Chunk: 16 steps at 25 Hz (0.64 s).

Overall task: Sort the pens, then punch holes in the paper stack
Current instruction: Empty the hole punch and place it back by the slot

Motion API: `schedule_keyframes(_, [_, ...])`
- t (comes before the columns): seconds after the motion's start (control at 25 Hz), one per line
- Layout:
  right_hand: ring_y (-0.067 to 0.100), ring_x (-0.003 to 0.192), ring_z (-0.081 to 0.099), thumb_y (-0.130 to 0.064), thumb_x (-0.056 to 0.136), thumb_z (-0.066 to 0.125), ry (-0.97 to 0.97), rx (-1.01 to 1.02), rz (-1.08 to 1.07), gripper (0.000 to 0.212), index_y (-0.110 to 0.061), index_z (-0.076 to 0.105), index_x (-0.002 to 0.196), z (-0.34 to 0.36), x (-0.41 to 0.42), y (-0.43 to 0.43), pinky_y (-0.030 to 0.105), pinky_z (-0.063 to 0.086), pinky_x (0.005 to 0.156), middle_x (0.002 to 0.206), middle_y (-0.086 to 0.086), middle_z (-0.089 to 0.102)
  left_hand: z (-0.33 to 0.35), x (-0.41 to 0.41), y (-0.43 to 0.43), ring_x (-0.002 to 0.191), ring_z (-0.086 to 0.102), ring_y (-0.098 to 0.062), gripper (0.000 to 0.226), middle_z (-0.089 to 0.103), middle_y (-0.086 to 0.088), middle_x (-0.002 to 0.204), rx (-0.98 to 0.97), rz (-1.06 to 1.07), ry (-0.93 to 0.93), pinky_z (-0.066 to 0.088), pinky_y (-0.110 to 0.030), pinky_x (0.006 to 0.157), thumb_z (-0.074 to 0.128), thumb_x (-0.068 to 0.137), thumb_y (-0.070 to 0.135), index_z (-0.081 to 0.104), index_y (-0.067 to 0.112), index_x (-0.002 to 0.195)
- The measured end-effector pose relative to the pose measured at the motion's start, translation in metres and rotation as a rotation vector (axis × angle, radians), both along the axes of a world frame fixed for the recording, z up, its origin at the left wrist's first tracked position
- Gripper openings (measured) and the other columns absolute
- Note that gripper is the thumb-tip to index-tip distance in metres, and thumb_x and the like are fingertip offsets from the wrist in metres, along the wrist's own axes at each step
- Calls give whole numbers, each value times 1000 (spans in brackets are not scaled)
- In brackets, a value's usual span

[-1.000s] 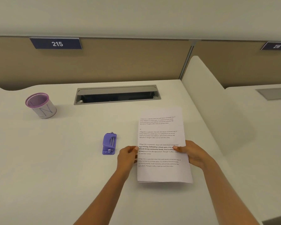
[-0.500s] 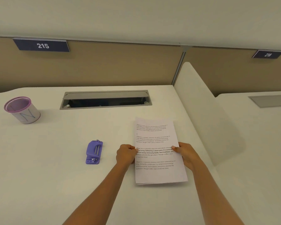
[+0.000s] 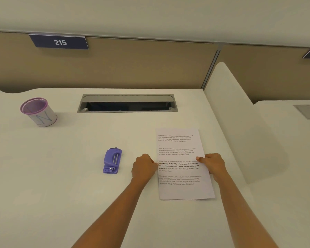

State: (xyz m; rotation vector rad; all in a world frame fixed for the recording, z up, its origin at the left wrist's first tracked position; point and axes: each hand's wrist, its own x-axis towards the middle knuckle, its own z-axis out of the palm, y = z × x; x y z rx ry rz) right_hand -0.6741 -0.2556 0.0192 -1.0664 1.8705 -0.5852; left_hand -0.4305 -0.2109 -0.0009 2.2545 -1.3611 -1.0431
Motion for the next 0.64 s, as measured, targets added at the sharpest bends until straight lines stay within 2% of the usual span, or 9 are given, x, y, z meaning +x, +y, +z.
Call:
schedule_keyframes(0.08, [26, 64, 54, -21, 79, 75, 140, 20, 53, 40, -9, 44, 59, 5, 1, -1, 33, 40, 62, 64, 11, 56, 1, 5, 7, 77, 64, -24, 22, 69, -3, 85, -20, 12, -4, 45, -28, 63, 64, 83, 32, 65, 10, 86])
schedule_keyframes(0.16, [22, 62, 46, -33, 81, 73, 332, 77, 122, 47, -11, 36, 63, 14, 3, -3, 29, 33, 60, 64, 5, 42, 5, 16, 18, 78, 65, -22, 21, 71, -2, 85, -53, 39, 13, 46, -28, 65, 64, 85, 33, 66, 13, 87])
schedule_keyframes(0.24, [25, 77, 56, -39, 84, 68, 453, 120, 216, 37, -6, 52, 83, 24, 9, -3, 29, 36, 67, 79, 6, 49, 11, 33, 33, 77, 67, -19, 19, 72, 0, 84, -115, 115, 63, 50, -30, 67, 63, 87, 34, 66, 15, 88])
schedule_keyframes(0.28, [28, 94, 61, -39, 86, 67, 462, 100, 253, 39, -5, 59, 103, 28, 15, -3, 30, 40, 75, 93, 9, 57, 14, 45, 41, 76, 67, -18, 18, 72, 2, 83, -165, 182, 77, 51, -30, 68, 62, 87, 34, 66, 17, 87])
schedule_keyframes(0.32, [29, 108, 60, -36, 87, 67, 437, 52, 274, 45, -6, 58, 121, 32, 24, -4, 32, 43, 83, 111, 12, 62, 17, 59, 50, 74, 67, -18, 16, 72, 3, 83, -226, 267, 68, 49, -29, 66, 62, 87, 34, 66, 19, 86])
schedule_keyframes(0.36, [28, 113, 60, -32, 88, 67, 372, -7, 288, 47, -11, 56, 129, 35, 37, -4, 32, 46, 86, 124, 11, 62, 20, 74, 57, 73, 65, -18, 15, 72, 4, 83, -285, 357, 36, 45, -28, 64, 61, 87, 35, 65, 21, 85])
schedule_keyframes(0.44, [21, 102, 62, -24, 88, 67, 203, -103, 355, 38, -20, 61, 126, 40, 75, -4, 22, 50, 72, 125, 9, 63, 21, 106, 67, 71, 61, -18, 16, 71, 4, 87, -349, 494, -27, 38, -27, 62, 60, 87, 38, 64, 23, 90])
schedule_keyframes(0.52, [14, 93, 62, -20, 89, 66, 127, -149, 499, 31, -24, 66, 120, 37, 122, -4, 12, 44, 60, 119, 6, 67, 18, 129, 69, 78, 59, -19, 28, 70, 3, 96, -306, 522, -39, 39, -29, 67, 62, 86, 43, 64, 20, 102])
schedule_keyframes(0.64, [13, 96, 61, -20, 91, 62, 106, -174, 724, 31, -27, 65, 122, 23, 194, 0, 18, 44, 76, 122, 4, 65, 11, 145, 60, 92, 63, -22, 42, 70, 0, 105, -163, 444, 49, 45, -31, 77, 66, 82, 46, 66, 15, 110])
